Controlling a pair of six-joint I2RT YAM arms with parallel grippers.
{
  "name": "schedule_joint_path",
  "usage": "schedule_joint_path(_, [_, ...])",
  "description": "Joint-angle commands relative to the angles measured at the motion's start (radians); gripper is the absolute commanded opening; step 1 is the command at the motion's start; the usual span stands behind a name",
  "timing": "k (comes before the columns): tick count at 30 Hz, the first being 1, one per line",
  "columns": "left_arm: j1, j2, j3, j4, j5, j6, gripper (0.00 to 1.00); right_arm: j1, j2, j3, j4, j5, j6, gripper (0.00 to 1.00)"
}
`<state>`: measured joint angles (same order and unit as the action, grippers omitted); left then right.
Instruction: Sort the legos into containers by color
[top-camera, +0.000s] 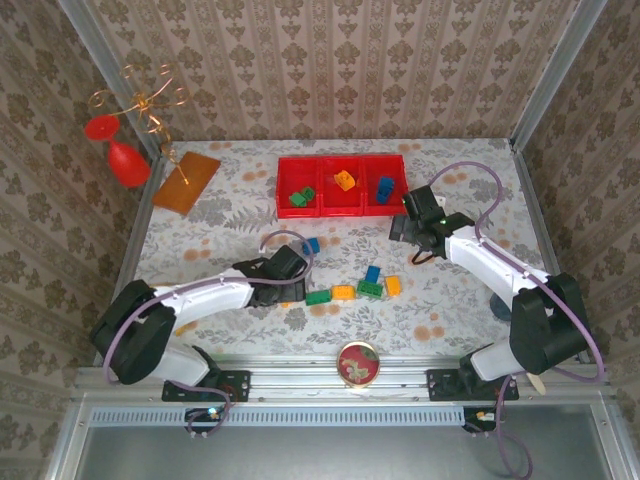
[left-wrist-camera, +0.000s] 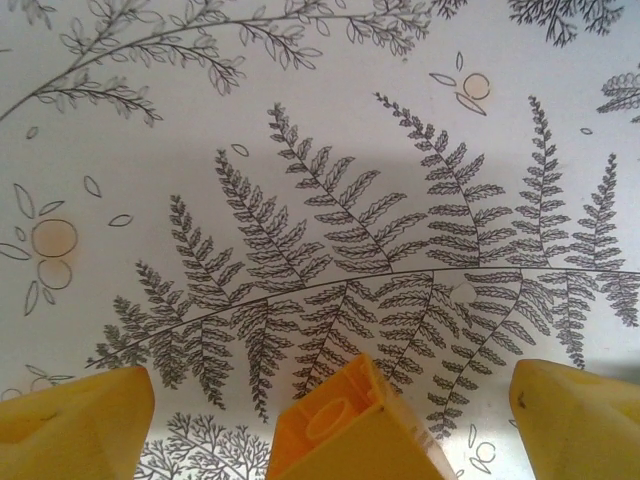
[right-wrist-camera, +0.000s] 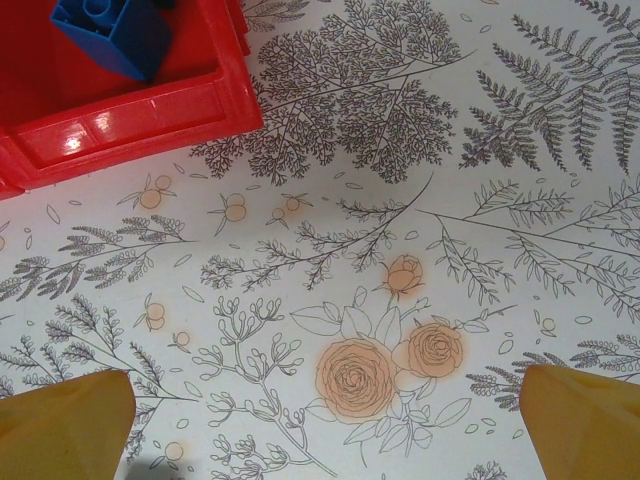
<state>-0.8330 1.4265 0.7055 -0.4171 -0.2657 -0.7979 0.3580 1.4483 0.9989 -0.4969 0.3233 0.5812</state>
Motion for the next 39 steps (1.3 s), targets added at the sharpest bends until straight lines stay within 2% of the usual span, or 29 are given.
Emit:
schedule_joint_path(1, [-0.010, 0.024, 0.034, -0.039, -0.002, 0.020, 0.91, 0.006, 0.002, -0.008, -0.010, 0.032, 0.022, 1.00])
schedule_joint_path(7, [-0.010, 0.031, 0.025, -0.091, -0.003, 0.016, 0.87, 0.006, 0.003, -0.009, -0.011, 0.031, 0.022, 1.00])
schedule_joint_path(15, [-0.012, -0.005, -0.016, -0.120, 0.025, 0.002, 0.75, 0.006, 0.020, 0.008, -0.012, 0.024, 0.026, 1.00])
schedule_joint_path(21, [-0.014, -0.013, -0.023, -0.107, 0.028, 0.005, 0.67, 0.006, 0.028, 0.017, -0.015, 0.018, 0.028, 1.00])
schedule_joint_path(26, [-0.011, 0.005, -0.015, -0.079, 0.029, 0.013, 0.65, 0.006, 0.028, 0.022, -0.022, 0.018, 0.027, 1.00])
schedule_joint_path(32, [-0.004, 0.045, -0.002, -0.041, 0.030, 0.030, 0.59, 0.006, 0.025, 0.020, -0.025, 0.021, 0.028, 1.00])
schedule_joint_path(39, [0.009, 0.056, -0.005, -0.020, 0.040, 0.045, 0.40, 0.006, 0.018, 0.016, -0.029, 0.022, 0.029, 1.00])
